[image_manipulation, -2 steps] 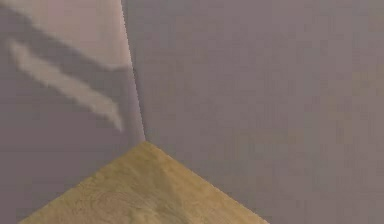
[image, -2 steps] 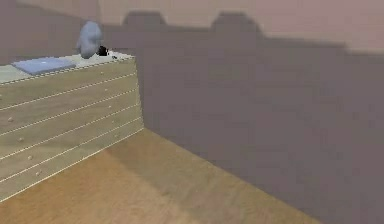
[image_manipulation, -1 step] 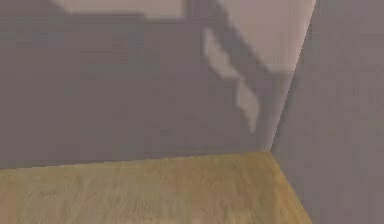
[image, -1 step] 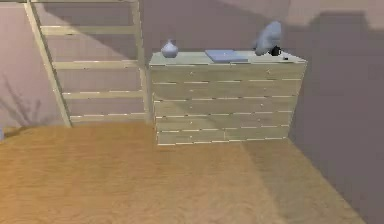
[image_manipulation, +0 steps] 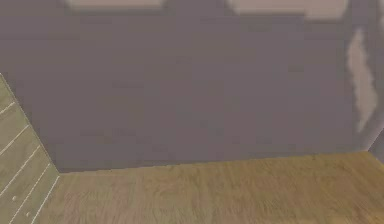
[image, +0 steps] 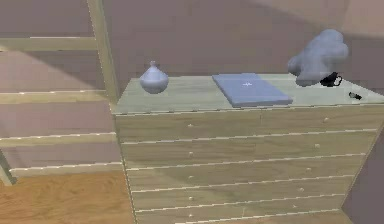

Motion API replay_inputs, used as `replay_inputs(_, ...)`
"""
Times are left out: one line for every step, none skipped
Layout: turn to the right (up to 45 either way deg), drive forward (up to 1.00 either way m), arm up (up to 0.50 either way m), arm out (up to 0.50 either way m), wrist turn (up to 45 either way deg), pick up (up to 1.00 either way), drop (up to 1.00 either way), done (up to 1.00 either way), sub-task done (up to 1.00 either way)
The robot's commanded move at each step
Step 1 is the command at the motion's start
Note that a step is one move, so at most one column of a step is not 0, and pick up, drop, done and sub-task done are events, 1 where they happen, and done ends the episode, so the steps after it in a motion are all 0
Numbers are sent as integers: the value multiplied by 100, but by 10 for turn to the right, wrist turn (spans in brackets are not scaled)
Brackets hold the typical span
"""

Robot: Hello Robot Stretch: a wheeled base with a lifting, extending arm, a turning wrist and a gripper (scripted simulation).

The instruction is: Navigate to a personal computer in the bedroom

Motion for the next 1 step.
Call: replay_inputs(-30,0,0,0,0,0,0,0,0)
